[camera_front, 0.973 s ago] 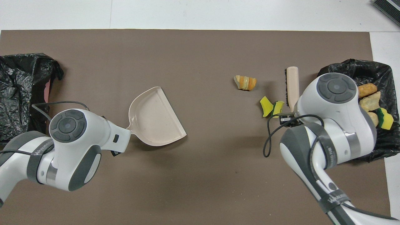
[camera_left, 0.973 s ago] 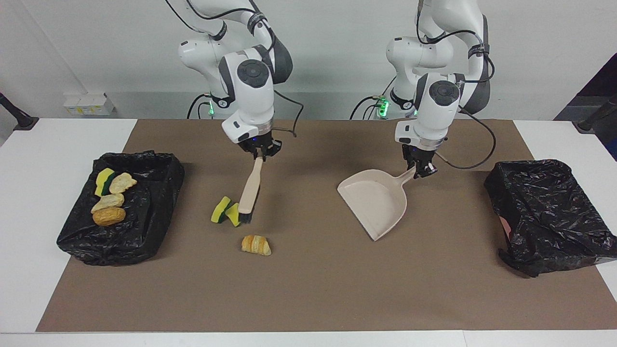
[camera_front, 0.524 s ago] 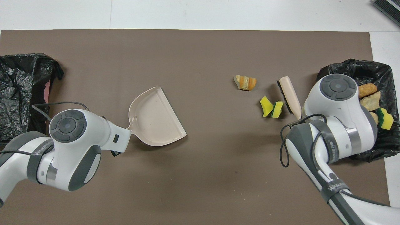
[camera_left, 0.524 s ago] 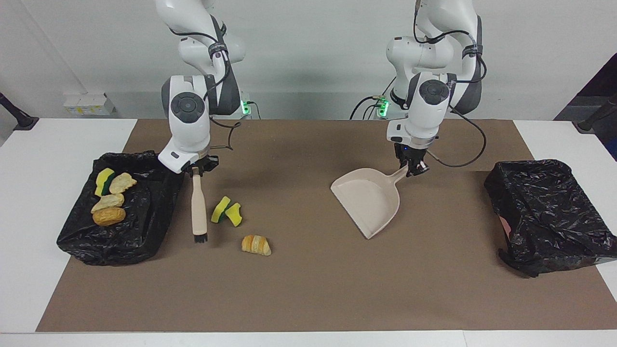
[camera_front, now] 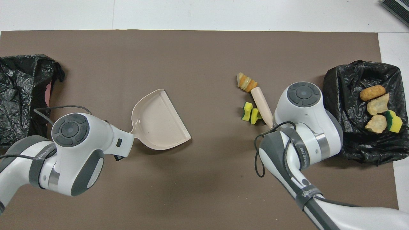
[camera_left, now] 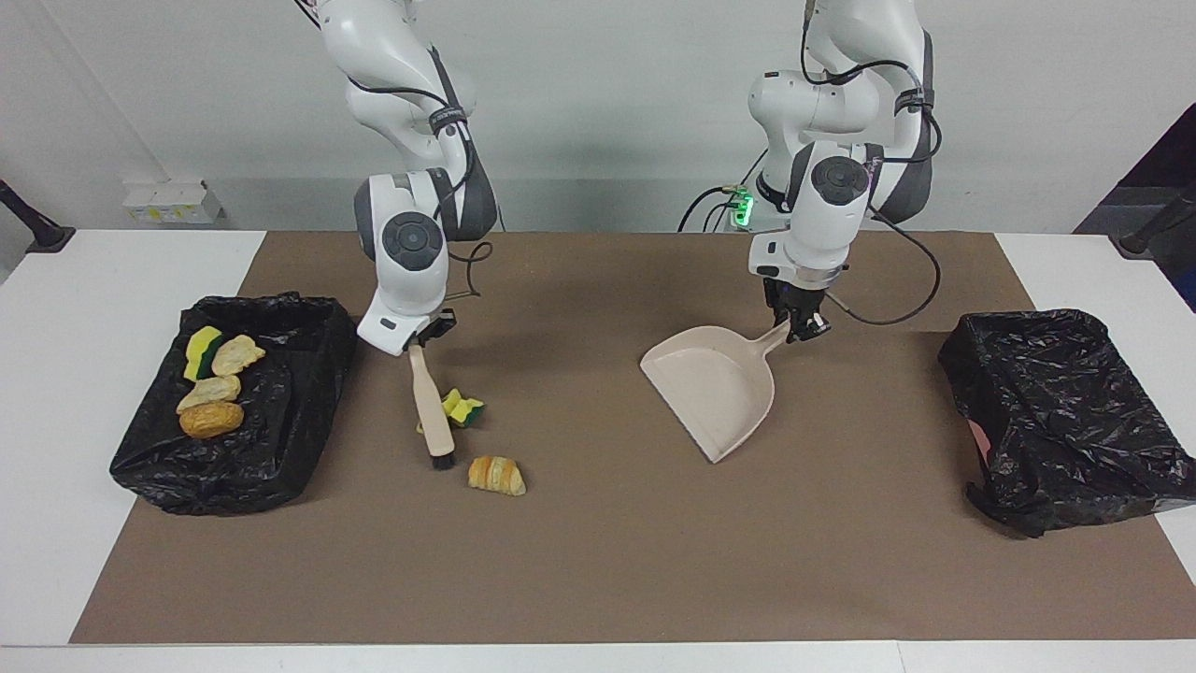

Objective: Sweep and dump trash in bin
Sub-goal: 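Sweep the yellow sponge pieces with the brush toward the held dustpan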

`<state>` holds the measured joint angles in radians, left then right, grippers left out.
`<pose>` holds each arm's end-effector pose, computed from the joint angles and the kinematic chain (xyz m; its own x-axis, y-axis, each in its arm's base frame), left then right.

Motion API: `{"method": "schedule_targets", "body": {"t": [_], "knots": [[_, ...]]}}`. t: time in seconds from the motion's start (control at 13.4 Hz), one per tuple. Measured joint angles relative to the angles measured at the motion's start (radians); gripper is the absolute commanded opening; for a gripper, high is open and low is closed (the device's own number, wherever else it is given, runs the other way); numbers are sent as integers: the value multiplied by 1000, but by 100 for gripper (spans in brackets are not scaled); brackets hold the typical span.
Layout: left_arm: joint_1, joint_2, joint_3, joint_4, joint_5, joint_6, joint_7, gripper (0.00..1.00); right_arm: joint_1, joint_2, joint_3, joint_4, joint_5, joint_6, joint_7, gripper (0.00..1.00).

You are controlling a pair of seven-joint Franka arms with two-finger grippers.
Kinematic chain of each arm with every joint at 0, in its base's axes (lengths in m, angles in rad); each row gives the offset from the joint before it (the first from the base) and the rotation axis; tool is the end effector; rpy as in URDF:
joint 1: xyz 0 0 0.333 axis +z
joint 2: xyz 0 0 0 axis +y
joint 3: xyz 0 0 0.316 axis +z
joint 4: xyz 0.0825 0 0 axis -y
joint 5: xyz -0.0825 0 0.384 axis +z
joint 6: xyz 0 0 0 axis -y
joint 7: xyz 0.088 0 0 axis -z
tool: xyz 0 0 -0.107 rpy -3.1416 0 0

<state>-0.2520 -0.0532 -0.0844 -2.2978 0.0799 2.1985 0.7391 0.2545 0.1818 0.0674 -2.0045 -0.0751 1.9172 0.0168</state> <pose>0.4730 -0.1626 0.3669 0.4316 -0.8985 -0.0805 -0.9019 -0.4316 -0.0171 0.5293 0.1701 0.3483 0.9112 0.3154 -0.2651 0.3405 -0.9387 0.0536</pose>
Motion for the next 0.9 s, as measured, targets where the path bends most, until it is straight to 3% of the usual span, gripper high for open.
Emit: {"method": "schedule_targets", "body": {"t": [0.45, 0.9], "knots": [[0, 0, 0, -1, -1, 0, -3, 0, 185, 78, 4, 57, 188, 122, 140, 0], [0, 0, 0, -1, -1, 0, -3, 0, 289, 127, 5, 203, 375, 128, 208, 0]]}}
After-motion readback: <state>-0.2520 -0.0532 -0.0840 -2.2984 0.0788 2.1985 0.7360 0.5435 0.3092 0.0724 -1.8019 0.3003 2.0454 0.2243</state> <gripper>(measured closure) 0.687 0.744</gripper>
